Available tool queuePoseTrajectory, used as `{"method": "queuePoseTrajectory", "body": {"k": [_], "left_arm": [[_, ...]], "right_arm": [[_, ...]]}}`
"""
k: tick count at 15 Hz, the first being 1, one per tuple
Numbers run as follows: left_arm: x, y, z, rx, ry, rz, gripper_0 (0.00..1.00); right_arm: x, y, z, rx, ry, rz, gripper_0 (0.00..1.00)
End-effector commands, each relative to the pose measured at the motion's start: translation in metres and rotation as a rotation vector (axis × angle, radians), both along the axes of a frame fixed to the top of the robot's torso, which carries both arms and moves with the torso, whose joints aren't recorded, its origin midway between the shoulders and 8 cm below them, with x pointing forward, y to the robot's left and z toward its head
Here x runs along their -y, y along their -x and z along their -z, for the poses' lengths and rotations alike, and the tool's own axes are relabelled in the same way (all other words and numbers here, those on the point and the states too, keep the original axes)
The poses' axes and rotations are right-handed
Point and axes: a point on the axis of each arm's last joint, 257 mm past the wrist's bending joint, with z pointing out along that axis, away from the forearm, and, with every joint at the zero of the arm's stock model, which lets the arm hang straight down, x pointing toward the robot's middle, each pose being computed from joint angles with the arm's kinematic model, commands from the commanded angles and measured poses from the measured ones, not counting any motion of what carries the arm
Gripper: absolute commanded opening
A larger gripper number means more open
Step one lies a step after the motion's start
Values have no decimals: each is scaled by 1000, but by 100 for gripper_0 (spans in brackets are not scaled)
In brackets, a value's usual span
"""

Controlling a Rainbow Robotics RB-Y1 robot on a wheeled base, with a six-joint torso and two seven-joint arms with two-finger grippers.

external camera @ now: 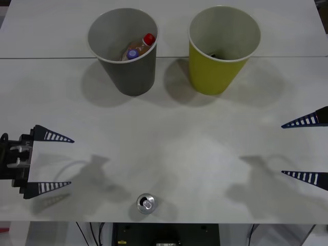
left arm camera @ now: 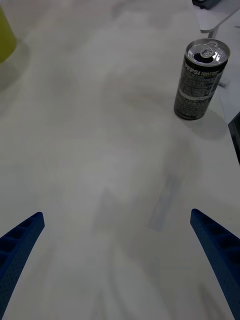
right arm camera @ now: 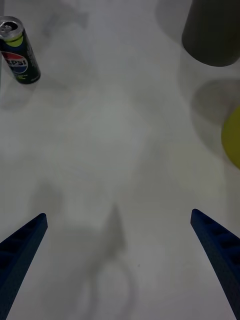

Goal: Put the can into the green bin and the plastic bottle into the gray bin

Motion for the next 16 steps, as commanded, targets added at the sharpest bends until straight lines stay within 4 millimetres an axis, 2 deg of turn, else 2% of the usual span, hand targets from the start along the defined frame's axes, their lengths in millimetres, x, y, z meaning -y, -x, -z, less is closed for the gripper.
{"method": "queuePoseTrajectory", "body": {"k": [1,6,12,16], "left_arm": [[-5,-2,10,0,38,16,100],[-5,-2,33,24,86,36,100],[30,23,49,-45,129,145,100],[55,30,59,-53,159,180,100]], "right_arm": [[0,0,0,0,0,0,100],[0,0,0,0,0,0,100],[0,0,0,0,0,0,100],[0,0,0,0,0,0,100]]}}
